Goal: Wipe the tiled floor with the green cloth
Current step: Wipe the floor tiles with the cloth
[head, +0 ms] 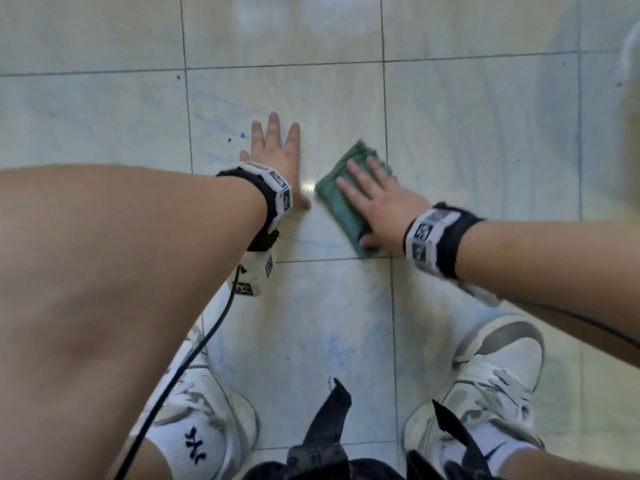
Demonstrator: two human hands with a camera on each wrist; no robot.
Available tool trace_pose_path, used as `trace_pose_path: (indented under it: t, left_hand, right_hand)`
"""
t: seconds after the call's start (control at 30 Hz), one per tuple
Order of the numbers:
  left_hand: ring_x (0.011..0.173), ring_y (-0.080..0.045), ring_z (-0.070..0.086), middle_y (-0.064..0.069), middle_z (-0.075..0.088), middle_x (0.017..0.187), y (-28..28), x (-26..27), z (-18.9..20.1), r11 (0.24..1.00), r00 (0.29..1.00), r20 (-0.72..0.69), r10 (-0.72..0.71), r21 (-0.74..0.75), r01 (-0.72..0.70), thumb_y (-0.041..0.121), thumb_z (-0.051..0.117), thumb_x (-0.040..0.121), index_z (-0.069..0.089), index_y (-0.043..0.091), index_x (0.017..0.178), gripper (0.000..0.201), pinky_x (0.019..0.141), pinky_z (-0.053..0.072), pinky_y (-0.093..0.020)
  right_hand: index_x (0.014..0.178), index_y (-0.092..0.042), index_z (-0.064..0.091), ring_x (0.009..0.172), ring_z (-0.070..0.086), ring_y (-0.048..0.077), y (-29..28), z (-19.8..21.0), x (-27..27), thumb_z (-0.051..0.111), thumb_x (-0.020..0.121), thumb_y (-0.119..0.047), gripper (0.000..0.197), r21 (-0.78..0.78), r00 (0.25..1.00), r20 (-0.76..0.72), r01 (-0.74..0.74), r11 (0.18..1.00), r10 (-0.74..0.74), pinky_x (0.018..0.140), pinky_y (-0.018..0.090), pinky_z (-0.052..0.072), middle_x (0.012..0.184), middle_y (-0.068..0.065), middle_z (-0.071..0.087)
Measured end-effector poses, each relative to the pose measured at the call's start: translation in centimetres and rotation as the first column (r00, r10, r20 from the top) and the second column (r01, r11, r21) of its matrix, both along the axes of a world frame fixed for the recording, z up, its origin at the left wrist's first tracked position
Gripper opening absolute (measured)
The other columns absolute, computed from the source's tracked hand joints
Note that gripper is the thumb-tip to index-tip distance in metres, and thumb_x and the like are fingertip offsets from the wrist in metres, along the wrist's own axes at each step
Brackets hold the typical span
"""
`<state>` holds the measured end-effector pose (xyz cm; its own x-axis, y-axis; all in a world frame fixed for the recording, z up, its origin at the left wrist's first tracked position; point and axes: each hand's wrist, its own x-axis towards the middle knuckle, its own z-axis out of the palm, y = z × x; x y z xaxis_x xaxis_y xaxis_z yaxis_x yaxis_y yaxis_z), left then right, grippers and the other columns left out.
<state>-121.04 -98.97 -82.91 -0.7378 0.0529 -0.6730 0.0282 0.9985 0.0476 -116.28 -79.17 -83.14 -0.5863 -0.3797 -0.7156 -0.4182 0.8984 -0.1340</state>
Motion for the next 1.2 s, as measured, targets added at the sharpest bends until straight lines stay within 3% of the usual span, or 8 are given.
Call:
trace_pose_path:
  t: [0.13,0.23,0.53,0.6,0.73,0.83,1.03,1.2]
  left_hand:
    - [0.149,-0.035,-0.017,-0.008,-0.025,0.161,0.3,-0.3,0.1,1.000,1.000,0.004,0.028,-0.011,-0.028,0.045,0.085,0.070,-0.012,0.024,0.156,0.131,0.119,0.015,-0.059]
    - [0.149,-0.034,-0.018,-0.007,-0.026,0.161,0.4,-0.5,0.0,0.999,0.999,0.001,0.035,0.000,-0.035,0.046,0.087,0.068,-0.010,0.029,0.156,0.132,0.118,0.014,-0.060]
    - [0.149,-0.038,-0.017,-0.008,-0.027,0.161,0.6,-0.9,0.1,0.999,1.000,0.013,0.013,-0.037,-0.013,0.045,0.089,0.066,-0.012,0.031,0.156,0.136,0.116,0.018,-0.064]
    - [0.149,-0.038,-0.016,-0.009,-0.026,0.161,0.7,-0.9,0.2,0.999,1.000,0.017,0.003,-0.046,-0.003,0.045,0.089,0.066,-0.012,0.030,0.156,0.137,0.115,0.019,-0.065]
    - [0.149,-0.038,-0.016,-0.009,-0.025,0.161,0.9,-1.0,0.7,0.997,0.999,0.033,-0.014,-0.078,0.017,0.049,0.086,0.068,-0.014,0.029,0.156,0.135,0.115,0.021,-0.064]
    - [0.149,-0.039,-0.016,-0.009,-0.025,0.161,1.2,-1.1,0.8,0.996,0.999,0.037,-0.019,-0.088,0.023,0.049,0.086,0.069,-0.016,0.029,0.155,0.135,0.115,0.020,-0.063]
    - [0.148,-0.042,-0.015,-0.012,-0.025,0.161,1.6,-1.5,0.9,0.995,0.999,0.049,-0.013,-0.097,0.017,0.048,0.086,0.069,-0.016,0.027,0.155,0.136,0.115,0.019,-0.063]
    - [0.149,-0.039,-0.017,-0.009,-0.027,0.161,1.4,-1.4,0.4,0.997,0.999,0.039,0.012,-0.076,-0.009,0.051,0.085,0.069,-0.016,0.029,0.155,0.135,0.118,0.018,-0.058]
  right_hand:
    - [0.156,-0.020,-0.018,0.149,-0.019,0.039,3.8,0.5,-6.8,0.066,0.087,-0.056,0.115,0.108,0.958,-0.094,0.280,0.954,-0.270,0.123,0.052,0.002,0.163,0.011,-0.025]
    - [0.156,-0.019,-0.018,0.149,-0.018,0.040,4.5,0.6,-7.4,0.064,0.088,-0.057,0.114,0.099,0.932,-0.107,0.357,0.929,-0.347,0.122,0.051,0.004,0.163,0.011,-0.024]
    - [0.156,-0.021,-0.020,0.148,-0.025,0.036,-0.6,-0.2,3.0,0.067,0.086,-0.055,0.117,-0.010,0.996,0.039,-0.086,0.996,0.086,0.122,0.051,0.004,0.161,0.010,-0.030]
    - [0.156,-0.022,-0.019,0.148,-0.024,0.035,0.8,-0.4,1.2,0.066,0.085,-0.056,0.116,-0.013,0.998,-0.015,-0.065,0.998,0.065,0.122,0.049,0.004,0.162,0.009,-0.028]
    - [0.155,-0.025,-0.021,0.149,-0.023,0.034,6.0,0.3,-4.9,0.066,0.087,-0.055,0.115,0.072,0.964,-0.070,0.262,0.962,-0.257,0.123,0.052,0.004,0.161,0.007,-0.030]
    - [0.156,-0.022,-0.019,0.149,-0.022,0.037,6.6,0.3,-4.3,0.065,0.088,-0.056,0.113,0.096,0.936,-0.072,0.350,0.932,-0.344,0.122,0.056,0.007,0.161,0.010,-0.030]
    - [0.155,-0.019,-0.022,0.146,-0.025,0.041,-0.7,-0.3,1.3,0.064,0.087,-0.058,0.115,-0.014,0.996,-0.012,0.086,0.996,-0.087,0.120,0.054,0.001,0.159,0.013,-0.031]
    - [0.156,-0.022,-0.019,0.148,-0.024,0.036,0.3,-0.9,-1.4,0.063,0.087,-0.059,0.113,-0.049,0.990,-0.040,0.133,0.990,-0.135,0.123,0.051,0.003,0.162,0.008,-0.028]
